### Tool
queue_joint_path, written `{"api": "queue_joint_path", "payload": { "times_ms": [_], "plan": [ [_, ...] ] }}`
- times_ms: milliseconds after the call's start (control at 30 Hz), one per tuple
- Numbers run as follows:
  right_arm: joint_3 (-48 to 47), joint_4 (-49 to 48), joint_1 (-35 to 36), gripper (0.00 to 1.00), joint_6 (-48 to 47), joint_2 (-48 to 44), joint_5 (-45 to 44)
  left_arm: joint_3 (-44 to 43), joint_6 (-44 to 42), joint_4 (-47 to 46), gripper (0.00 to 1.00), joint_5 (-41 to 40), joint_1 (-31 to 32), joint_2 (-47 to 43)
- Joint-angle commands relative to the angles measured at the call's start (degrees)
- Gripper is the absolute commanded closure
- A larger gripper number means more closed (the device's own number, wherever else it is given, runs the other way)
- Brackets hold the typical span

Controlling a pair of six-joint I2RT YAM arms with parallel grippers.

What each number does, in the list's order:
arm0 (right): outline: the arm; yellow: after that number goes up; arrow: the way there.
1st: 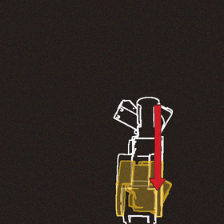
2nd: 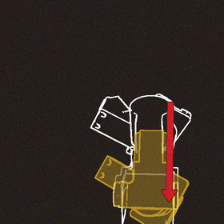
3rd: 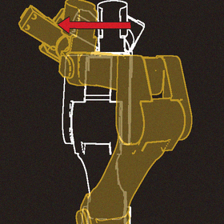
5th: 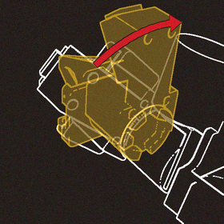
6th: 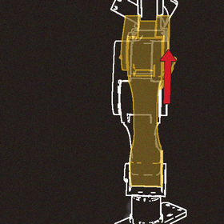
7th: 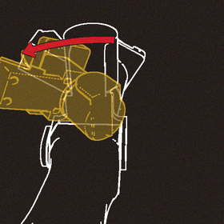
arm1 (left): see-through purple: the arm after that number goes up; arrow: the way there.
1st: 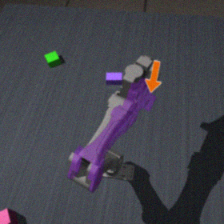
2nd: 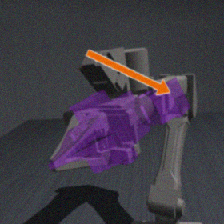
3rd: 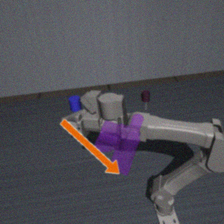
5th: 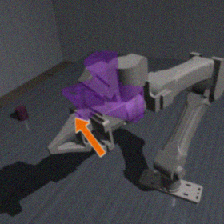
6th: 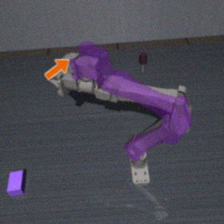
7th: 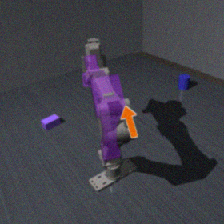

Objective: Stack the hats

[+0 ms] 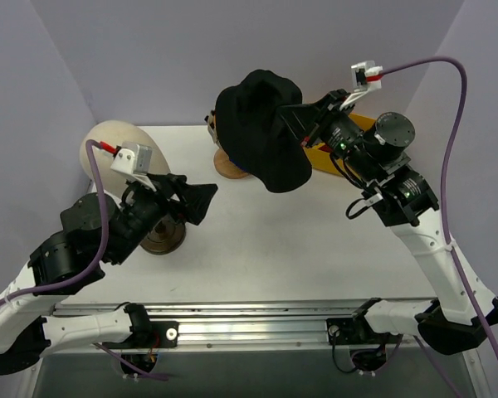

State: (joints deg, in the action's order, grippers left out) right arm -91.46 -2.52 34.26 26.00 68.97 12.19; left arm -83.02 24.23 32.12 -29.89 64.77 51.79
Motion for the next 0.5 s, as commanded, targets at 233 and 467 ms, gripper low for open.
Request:
{"api": "queue_joint_path", "payload": {
  "times_ms": [233, 467],
  "plan": [
    [-18.82, 0.77, 3.88, 1.0, -5.43, 12.24, 5.39, -15.06, -4.54, 14.18, 0.17, -19.49, -0.26, 6.57],
    [-22.18, -6.69, 6.6, 1.0, -4.55, 17.42, 9.35, -14.36, -8.67, 11.3, 0.17, -26.18, -0.35, 2.8]
  ]
}}
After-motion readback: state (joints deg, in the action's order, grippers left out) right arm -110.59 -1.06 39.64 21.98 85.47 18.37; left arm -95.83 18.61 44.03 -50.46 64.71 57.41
